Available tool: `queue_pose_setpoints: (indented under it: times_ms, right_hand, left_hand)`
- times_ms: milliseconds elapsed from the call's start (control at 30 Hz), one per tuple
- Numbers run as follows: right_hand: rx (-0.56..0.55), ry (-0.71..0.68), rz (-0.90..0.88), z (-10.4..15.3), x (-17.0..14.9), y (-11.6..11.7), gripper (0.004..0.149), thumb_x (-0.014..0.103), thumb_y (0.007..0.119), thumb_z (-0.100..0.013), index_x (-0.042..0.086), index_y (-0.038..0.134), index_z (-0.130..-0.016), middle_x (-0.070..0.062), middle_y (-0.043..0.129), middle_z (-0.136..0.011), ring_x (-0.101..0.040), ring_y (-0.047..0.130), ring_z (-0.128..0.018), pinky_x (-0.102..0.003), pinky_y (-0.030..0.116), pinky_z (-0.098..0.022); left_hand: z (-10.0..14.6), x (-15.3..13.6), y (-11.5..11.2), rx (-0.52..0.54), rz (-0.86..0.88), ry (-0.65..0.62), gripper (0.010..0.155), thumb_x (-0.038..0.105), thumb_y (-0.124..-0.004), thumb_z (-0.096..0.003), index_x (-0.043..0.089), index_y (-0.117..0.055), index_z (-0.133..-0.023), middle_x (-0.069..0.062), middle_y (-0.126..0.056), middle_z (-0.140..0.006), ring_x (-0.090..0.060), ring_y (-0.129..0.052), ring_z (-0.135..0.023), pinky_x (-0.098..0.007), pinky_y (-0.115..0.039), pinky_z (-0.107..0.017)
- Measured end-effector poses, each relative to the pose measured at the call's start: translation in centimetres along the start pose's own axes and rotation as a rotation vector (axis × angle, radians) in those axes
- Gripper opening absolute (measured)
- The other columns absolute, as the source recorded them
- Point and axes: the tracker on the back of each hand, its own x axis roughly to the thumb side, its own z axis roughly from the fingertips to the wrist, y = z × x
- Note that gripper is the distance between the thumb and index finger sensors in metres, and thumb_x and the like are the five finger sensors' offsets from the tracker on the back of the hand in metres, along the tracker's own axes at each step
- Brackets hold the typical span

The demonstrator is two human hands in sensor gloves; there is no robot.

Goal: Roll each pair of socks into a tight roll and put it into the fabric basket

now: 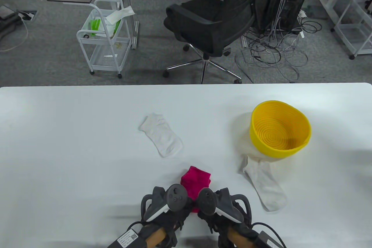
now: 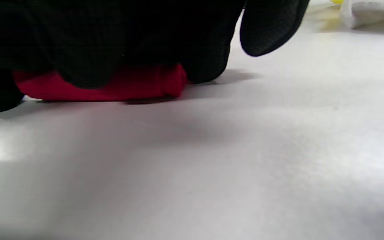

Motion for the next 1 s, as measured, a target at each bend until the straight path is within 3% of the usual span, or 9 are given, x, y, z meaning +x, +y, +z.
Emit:
queue_pose_setpoints:
  times_ms: [167, 367, 600, 733, 867, 1000]
  right_hand:
    - [-0.018, 0.005, 0.025, 0.0, 0.2, 0.2, 0.05, 0.046, 0.088, -0.037, 0.037, 0.08, -0.085, 0.011, 0.084, -0.092, -0.018, 0.087, -0.084, -0.052, 0.069, -0.066]
    - [-0.025, 0.016, 0.018, 0.0, 0.2, 0.2, 0.046, 0.045, 0.083, -0.04, 0.036, 0.081, -0.085, 0.011, 0.085, -0.091, -0.017, 0.087, -0.083, -0.052, 0.069, -0.066]
    - [-0.041, 0.028, -0.01, -0.1, 0.0, 0.2, 0.042, 0.044, 0.081, -0.041, 0.037, 0.083, -0.082, 0.012, 0.087, -0.087, -0.016, 0.089, -0.082, -0.051, 0.069, -0.066]
    - [-0.043, 0.026, -0.024, -0.1, -0.1, 0.0, 0.041, 0.045, 0.082, -0.041, 0.037, 0.084, -0.081, 0.012, 0.089, -0.086, -0.015, 0.089, -0.082, -0.051, 0.069, -0.066]
    - [-0.095, -0.02, -0.061, 0.4, -0.2, -1.1, 0.04, 0.045, 0.083, -0.04, 0.038, 0.087, -0.078, 0.013, 0.09, -0.084, -0.015, 0.09, -0.081, -0.051, 0.069, -0.067]
    - [-0.062, -0.082, -0.09, 1.0, 0.0, -1.4, 0.04, 0.045, 0.084, -0.039, 0.037, 0.088, -0.078, 0.012, 0.091, -0.084, -0.016, 0.09, -0.081, -0.052, 0.069, -0.066]
  left_hand:
    - [0.4, 0.1, 0.9, 0.068, 0.003, 0.009, 0.047, 0.045, -0.082, -0.037, 0.029, -0.091, -0.08, -0.002, -0.094, -0.072, -0.021, -0.098, -0.047, -0.046, -0.078, -0.047]
    - [0.4, 0.3, 0.6, 0.041, -0.032, -0.002, 0.044, 0.042, -0.087, -0.0361, 0.028, -0.097, -0.076, -0.001, -0.095, -0.072, -0.021, -0.099, -0.047, -0.046, -0.078, -0.047]
    - [0.2, 0.4, 0.0, 0.013, -0.061, -0.02, 0.052, 0.045, -0.094, -0.0309, 0.026, -0.092, -0.079, -0.003, -0.093, -0.073, -0.021, -0.098, -0.049, -0.047, -0.077, -0.049]
    - [0.0, 0.4, 0.1, 0.019, -0.032, -0.01, 0.043, 0.039, -0.087, -0.0363, 0.025, -0.095, -0.076, -0.004, -0.095, -0.07, -0.021, -0.098, -0.046, -0.047, -0.078, -0.047]
    - [0.0, 0.2, 0.0, 0.017, -0.022, -0.014, 0.042, 0.041, -0.082, -0.0381, 0.026, -0.095, -0.075, -0.004, -0.095, -0.069, -0.02, -0.098, -0.045, -0.046, -0.078, -0.047]
    - [0.0, 0.1, 0.0, 0.011, -0.009, -0.006, 0.042, 0.041, -0.081, -0.0388, 0.026, -0.095, -0.074, -0.004, -0.095, -0.068, -0.02, -0.098, -0.045, -0.046, -0.078, -0.046]
